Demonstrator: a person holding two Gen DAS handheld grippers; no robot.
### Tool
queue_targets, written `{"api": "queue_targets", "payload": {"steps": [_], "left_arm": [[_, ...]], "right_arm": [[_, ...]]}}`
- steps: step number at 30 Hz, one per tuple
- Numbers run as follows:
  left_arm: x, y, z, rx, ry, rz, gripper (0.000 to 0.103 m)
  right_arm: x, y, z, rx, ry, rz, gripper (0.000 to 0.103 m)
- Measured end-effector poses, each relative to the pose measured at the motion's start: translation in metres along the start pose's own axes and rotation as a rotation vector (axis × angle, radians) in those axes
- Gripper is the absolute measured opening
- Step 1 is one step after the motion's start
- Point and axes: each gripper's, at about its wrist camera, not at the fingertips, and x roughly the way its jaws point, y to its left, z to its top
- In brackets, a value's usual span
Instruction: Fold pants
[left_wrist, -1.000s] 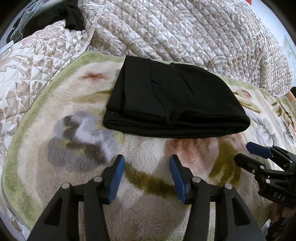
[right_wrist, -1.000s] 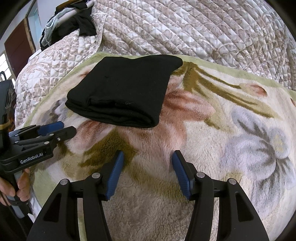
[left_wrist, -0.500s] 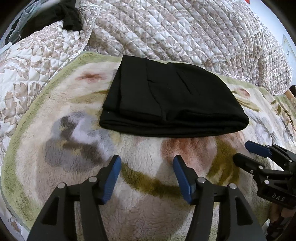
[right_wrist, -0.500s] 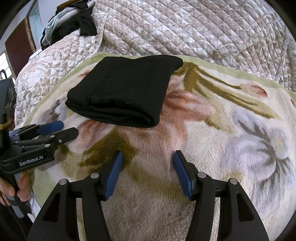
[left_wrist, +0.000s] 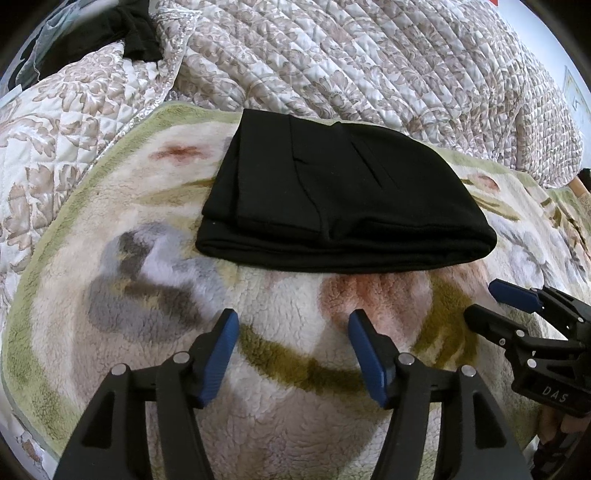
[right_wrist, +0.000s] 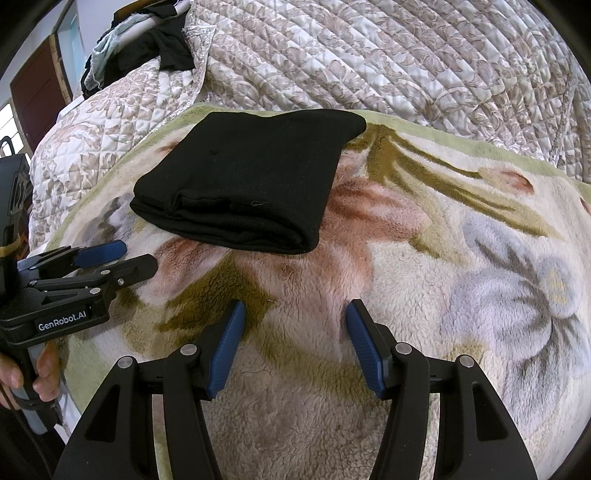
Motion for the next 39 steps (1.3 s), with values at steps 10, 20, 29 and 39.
{"api": "queue_targets", "payload": {"steps": [10,20,29,39], "left_arm": [[0.0006,-0.0004,-0.0004,0.002,-0.001,0.000,0.066],[0.0005,0.0002,-0.0005,0.000,-0.001,-0.003,0.066],[0.0008,0.0004,-0.0006,-0.003,0.002,-0.010,0.069],[0.0017,-0.0016,0.0007,0.000,0.006,-0.001,0.070]], "right_arm": [[0.0002,0.0010,-0.0006,-0.001,-0.002,-0.002,0.058],[0.0004,0.0018,-0.0010,-0.003,-0.005,-0.004,0.058],[0.0006,0.0015,-0.0011,-0.003,-0.005,-0.006,0.058],[0.0003,0.0020,-0.0020,-0.002,-0.006,-0.006,0.059]]}}
